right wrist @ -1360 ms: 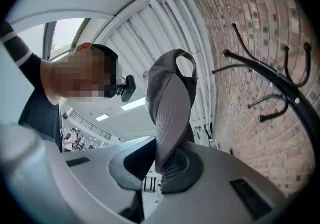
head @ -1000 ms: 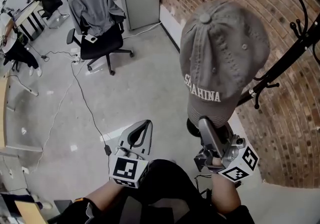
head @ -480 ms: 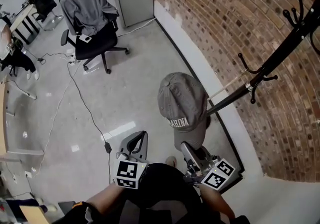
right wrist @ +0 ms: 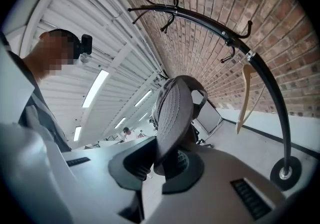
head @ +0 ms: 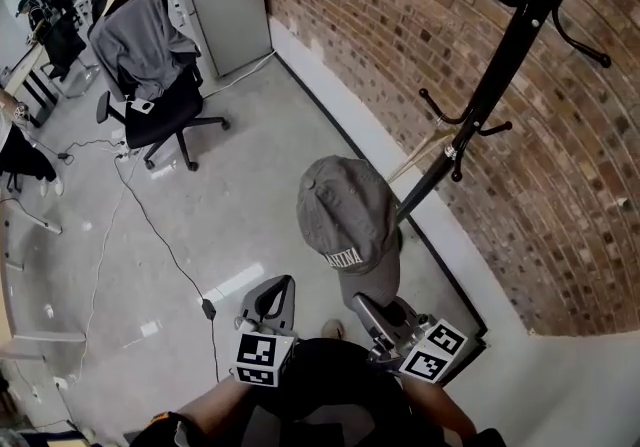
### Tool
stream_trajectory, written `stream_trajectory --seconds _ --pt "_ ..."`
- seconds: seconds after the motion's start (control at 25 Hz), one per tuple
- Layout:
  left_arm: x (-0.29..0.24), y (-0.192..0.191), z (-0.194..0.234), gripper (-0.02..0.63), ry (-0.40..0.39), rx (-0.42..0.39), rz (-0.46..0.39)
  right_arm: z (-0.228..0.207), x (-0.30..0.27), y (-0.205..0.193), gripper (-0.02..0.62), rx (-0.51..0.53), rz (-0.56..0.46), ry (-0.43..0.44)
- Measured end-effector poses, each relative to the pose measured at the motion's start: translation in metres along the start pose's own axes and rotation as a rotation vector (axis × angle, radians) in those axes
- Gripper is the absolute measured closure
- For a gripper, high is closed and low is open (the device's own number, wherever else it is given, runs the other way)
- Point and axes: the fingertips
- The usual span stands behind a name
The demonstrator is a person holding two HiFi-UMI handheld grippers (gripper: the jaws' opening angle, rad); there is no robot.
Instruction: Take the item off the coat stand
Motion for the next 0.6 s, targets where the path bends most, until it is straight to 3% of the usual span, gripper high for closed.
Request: stream_trajectory --seconds 0.32,0.6 --pt "-0.015 0.006 -0.049 0.574 -0.061 -0.062 -0.028 -0.01 0.048 0.003 0.563 0.047 -0.035 -0.058" --pt "-0.014 0.004 -0.063 0.574 -0.064 -0.076 -0.023 -0.011 0.058 -0.003 0.563 0.02 -0.031 -0.046"
Point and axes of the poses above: the fingertips, and each gripper's own axes: x backward along the fingers, z to its left, y out of its top, and after that the axes turned 5 degrees about z, right-handed
